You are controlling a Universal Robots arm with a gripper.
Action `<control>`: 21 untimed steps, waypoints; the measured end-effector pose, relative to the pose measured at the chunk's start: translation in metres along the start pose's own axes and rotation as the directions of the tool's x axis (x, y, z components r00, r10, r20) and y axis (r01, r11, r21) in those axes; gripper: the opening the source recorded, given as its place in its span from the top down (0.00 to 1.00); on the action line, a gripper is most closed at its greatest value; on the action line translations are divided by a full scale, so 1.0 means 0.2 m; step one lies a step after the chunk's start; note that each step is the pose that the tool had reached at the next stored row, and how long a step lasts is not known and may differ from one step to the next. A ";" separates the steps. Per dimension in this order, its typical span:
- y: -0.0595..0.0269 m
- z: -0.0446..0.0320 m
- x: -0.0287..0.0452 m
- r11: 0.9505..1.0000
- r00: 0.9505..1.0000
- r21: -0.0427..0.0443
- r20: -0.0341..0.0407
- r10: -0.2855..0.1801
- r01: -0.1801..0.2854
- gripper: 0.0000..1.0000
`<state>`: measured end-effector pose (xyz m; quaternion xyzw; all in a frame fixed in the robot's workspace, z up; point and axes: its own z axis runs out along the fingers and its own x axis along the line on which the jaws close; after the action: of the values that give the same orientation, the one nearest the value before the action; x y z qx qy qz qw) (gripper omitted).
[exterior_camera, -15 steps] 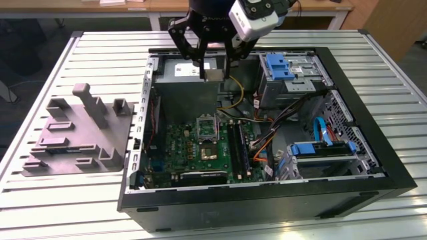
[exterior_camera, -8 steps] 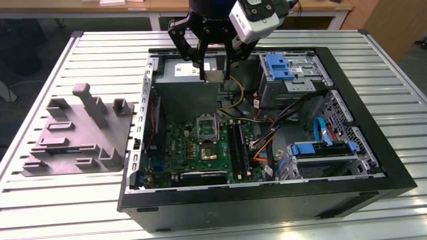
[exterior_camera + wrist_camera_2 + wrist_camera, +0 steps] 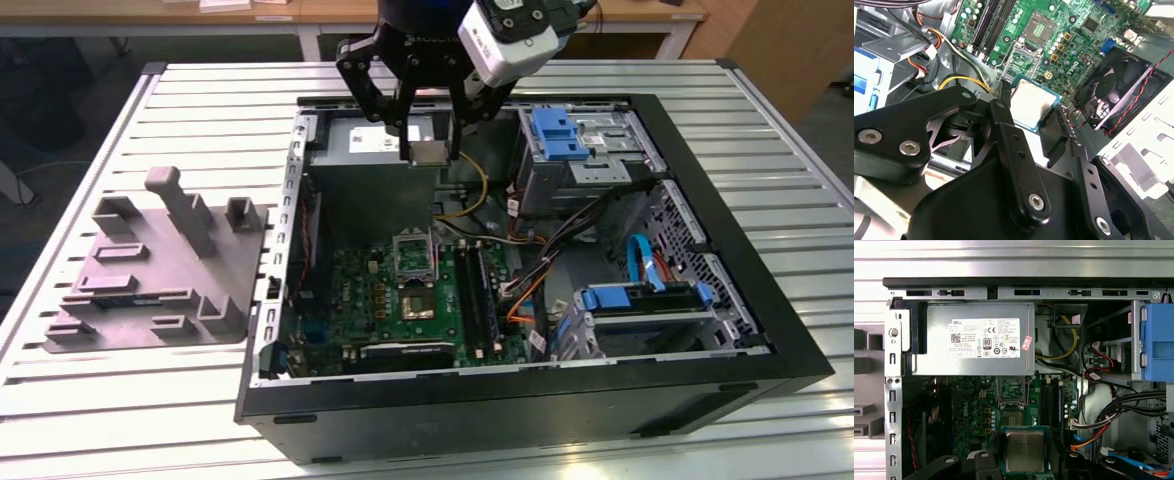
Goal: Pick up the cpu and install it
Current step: 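Place the cpu into insertion slot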
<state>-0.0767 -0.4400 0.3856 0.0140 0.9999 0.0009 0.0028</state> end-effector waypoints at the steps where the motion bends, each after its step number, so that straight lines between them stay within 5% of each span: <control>1: 0.000 0.000 0.000 1.000 1.000 0.000 0.000 0.000 0.000 0.53; 17: -0.028 0.020 0.000 1.000 1.000 -0.001 -0.001 0.000 0.000 0.53; 21: -0.032 0.050 0.002 1.000 1.000 0.000 -0.002 -0.013 0.013 0.53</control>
<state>-0.0772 -0.4464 0.3756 0.0073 1.0000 0.0009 0.0019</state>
